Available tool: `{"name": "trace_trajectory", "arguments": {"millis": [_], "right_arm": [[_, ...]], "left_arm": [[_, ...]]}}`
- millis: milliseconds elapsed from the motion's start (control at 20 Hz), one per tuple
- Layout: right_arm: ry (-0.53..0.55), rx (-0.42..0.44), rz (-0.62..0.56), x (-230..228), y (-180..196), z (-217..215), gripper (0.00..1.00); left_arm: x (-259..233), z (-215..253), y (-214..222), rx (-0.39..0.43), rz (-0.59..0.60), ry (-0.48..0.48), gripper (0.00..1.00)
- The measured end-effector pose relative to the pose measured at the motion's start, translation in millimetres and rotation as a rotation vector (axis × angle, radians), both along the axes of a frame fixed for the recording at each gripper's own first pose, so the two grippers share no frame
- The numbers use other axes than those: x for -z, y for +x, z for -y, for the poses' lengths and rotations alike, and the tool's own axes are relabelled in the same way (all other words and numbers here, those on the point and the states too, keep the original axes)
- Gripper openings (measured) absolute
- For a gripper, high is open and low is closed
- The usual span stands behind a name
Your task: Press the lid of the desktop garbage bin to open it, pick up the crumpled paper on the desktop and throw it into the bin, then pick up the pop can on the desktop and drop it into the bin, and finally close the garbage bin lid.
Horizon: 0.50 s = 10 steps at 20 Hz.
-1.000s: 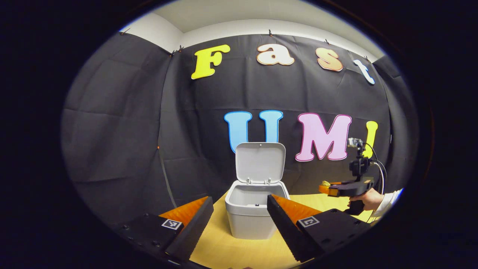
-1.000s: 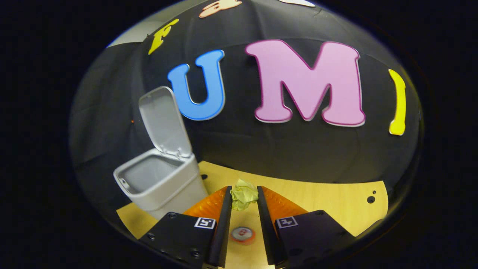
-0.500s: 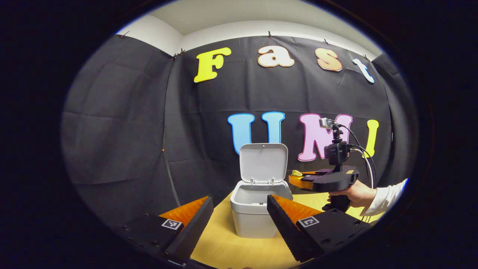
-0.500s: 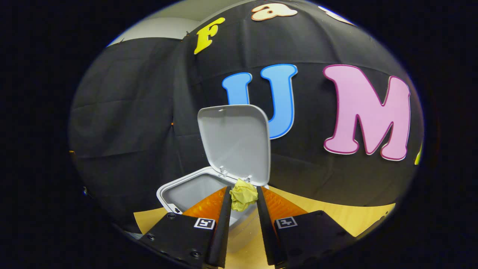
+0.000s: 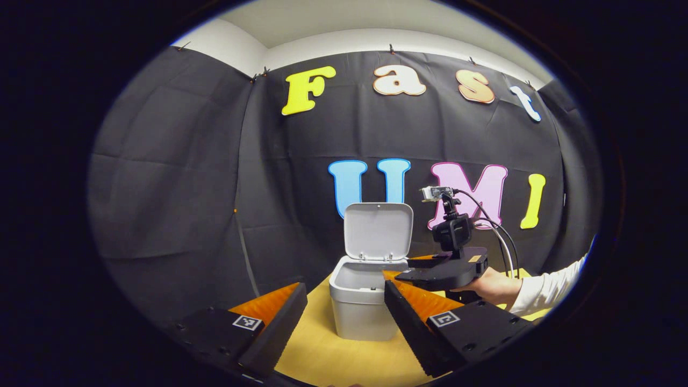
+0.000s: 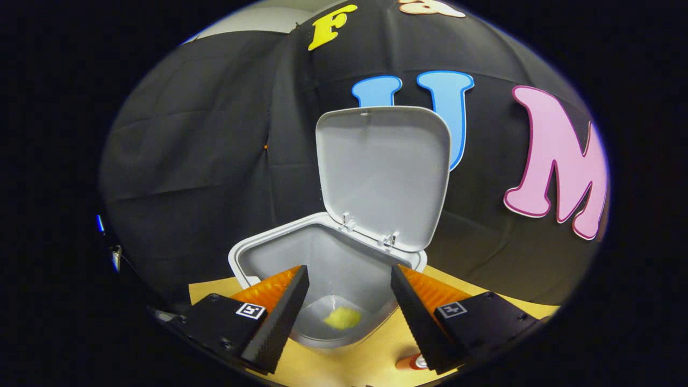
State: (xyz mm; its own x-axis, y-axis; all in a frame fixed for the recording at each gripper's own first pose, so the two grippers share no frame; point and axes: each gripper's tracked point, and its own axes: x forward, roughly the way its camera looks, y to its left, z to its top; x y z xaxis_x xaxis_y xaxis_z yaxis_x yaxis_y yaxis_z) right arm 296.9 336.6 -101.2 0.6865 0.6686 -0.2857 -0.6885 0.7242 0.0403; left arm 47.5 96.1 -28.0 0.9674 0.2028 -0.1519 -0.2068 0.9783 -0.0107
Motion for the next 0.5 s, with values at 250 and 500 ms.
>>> {"name": "trace_trajectory", "arguments": {"millis": [250,500], "right_arm": [[0.003,0.047,0.044,-17.8,3.9,50.2,0.97],[0.005,0.149,0.067,-36.1,1.8,127.3,0.97]], "left_arm": [[6.2,54.5,30.6,0.147,0.028,-0.029,0.96],[33.0,116.1,70.9,0.292,0.016,-0.053,0.97]]}}
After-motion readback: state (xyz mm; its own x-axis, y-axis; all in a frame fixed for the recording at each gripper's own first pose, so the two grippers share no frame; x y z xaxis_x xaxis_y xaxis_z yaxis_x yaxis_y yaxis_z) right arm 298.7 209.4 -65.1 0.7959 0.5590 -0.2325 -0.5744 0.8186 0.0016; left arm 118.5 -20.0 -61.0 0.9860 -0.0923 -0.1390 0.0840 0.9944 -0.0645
